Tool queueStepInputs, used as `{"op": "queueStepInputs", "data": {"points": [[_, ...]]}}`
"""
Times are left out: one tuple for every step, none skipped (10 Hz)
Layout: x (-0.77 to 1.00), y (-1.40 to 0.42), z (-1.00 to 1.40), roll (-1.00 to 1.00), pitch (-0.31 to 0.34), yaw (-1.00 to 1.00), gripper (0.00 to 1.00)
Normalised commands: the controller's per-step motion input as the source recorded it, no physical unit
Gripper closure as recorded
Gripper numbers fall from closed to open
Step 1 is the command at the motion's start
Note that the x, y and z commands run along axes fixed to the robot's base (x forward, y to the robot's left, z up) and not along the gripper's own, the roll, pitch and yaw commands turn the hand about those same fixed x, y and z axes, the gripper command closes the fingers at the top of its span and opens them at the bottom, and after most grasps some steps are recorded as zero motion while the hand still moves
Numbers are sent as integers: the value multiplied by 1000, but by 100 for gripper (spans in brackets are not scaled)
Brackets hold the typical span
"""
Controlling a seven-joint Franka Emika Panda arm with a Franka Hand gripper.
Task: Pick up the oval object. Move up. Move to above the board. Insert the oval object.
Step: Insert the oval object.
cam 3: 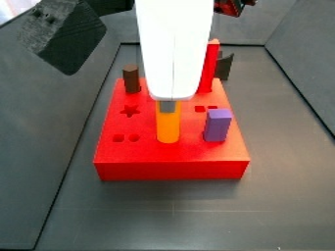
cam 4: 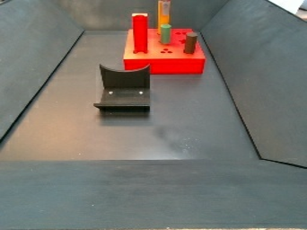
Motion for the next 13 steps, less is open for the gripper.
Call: {"op": "queueStepInputs", "data": {"points": [[0,0,-220,20,0,0,100],[0,0,-240,16,10,0,100],[0,63,-214,7,30,0,100],[51,157,-171,0,13,0,100],[103,177,-160,0,11,0,100],[94,189,-143,0,11,0,100],[34,60,-200,0,0,0,100],[0,0,-291,31,0,0,100],[0,-197,-294,90,0,0,100],[9,-326,-191,203,29,0,100],[51,-249,-120,237,49,0,100],[80,-237,-149,329,74,0,100],[34,-309,-60,467,124,0,100]]}}
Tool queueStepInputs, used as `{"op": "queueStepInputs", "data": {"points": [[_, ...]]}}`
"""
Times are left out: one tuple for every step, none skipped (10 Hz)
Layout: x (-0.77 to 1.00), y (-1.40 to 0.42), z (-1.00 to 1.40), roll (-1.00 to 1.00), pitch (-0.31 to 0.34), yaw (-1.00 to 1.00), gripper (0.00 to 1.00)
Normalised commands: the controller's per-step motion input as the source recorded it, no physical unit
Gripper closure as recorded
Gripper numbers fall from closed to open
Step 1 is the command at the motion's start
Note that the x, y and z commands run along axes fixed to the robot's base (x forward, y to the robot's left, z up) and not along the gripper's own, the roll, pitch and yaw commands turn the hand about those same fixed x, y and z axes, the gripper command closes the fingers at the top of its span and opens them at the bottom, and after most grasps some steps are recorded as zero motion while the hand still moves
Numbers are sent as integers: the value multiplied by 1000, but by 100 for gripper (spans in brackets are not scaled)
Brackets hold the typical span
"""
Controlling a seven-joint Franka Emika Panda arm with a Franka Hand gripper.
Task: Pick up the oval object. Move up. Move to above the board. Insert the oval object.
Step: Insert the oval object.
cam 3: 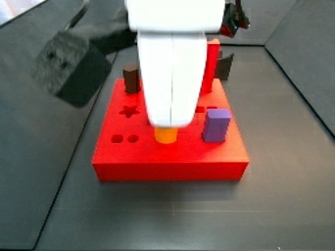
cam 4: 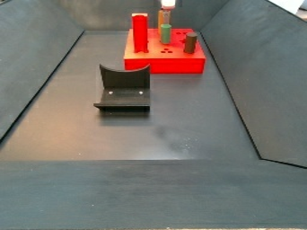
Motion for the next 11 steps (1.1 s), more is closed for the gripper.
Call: {"op": "queueStepInputs", "data": {"points": [[6,-226,-137,404,73,0,100],[0,-146,-80,273,0,0,100],[0,-69,-97,177,0,0,100],[0,0,-163,103,0,0,100],[0,9,-251,0,0,0,100],[66,66,-323,0,56,-6,100],[43,83,-309,0,49,-6,100],[0,11,-211,0,0,0,100],[0,0,-77,0,0,9,100],[-43,0,-6,17,0,0,100],[0,0,0,0,0,0,100]]}}
